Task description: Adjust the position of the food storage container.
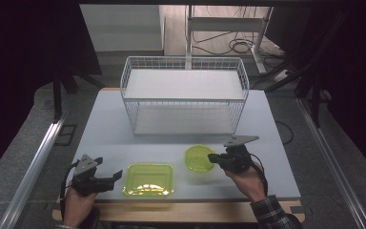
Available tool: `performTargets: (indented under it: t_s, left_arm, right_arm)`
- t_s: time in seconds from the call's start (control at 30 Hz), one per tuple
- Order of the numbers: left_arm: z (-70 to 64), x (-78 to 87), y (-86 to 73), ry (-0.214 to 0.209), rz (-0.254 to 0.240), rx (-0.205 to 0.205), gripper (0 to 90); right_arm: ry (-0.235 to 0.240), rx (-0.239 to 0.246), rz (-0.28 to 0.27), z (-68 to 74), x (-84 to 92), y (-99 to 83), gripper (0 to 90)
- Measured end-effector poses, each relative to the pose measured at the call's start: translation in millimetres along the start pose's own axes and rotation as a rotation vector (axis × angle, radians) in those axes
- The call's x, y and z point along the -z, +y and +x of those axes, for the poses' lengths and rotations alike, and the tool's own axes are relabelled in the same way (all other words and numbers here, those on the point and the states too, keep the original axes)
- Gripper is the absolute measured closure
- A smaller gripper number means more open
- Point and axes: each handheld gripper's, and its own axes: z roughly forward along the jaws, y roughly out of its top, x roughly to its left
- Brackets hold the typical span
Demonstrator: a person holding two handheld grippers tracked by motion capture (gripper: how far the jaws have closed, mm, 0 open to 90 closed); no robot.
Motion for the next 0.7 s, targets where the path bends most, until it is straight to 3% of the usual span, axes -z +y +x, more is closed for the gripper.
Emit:
performTargets:
  t_s: [0.7]
  left_arm:
    - [-0.7,-0.7,-0.1,0.002,0.009,-0.008,7.0]
  right_arm:
    - [0.065,0.095,0.058,31.1,-63.6,33.5,89.1]
